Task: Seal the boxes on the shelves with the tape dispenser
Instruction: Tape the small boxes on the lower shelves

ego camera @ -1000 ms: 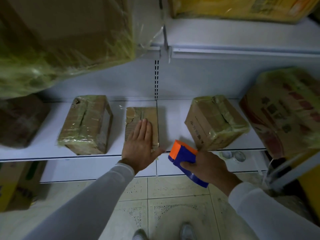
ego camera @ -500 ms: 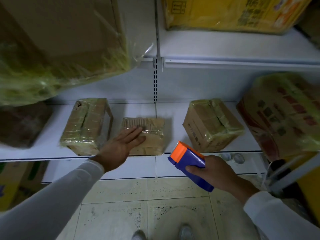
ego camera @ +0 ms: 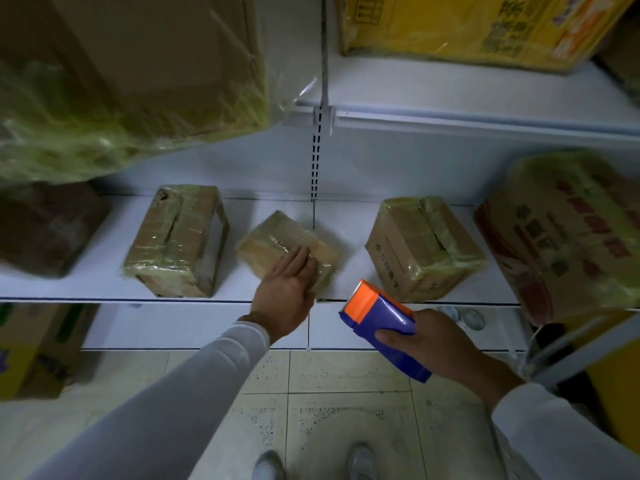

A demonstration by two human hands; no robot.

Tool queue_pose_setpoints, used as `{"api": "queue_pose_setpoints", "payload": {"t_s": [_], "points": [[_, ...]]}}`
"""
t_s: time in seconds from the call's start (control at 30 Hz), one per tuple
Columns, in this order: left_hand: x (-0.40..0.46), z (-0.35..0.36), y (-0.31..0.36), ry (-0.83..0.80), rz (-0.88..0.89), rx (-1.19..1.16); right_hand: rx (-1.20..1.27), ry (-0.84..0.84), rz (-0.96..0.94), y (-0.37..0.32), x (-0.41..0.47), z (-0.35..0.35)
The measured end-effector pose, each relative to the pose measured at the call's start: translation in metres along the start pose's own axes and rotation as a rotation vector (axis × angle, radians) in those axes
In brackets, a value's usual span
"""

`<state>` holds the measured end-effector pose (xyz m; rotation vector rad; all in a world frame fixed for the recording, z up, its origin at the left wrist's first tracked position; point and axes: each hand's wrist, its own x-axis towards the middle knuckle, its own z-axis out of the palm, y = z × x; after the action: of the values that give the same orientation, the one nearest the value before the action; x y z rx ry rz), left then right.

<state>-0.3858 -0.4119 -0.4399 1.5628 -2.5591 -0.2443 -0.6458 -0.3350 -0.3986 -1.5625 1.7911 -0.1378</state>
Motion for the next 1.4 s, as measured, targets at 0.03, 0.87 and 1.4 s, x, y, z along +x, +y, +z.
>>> {"api": "queue_pose_setpoints", "payload": {"t_s": [0.03,0.87,1.4], "points": [[-0.002,-0.002,-0.008,-0.007,0.049,-0.022,0.013,-0.004,-0.006,0.002,-0.001,0.000],[-0.070,-0.052,-0.010,-0.228,0.040,-0.746,0.048,-0.212,-0.259,-0.055,-0.020,0.009],[-0.082,-0.051,-0.022,-0.128,-0.189,-1.014,0.015,-0.297,-0.337,-0.082,-0.013,0.012]]}}
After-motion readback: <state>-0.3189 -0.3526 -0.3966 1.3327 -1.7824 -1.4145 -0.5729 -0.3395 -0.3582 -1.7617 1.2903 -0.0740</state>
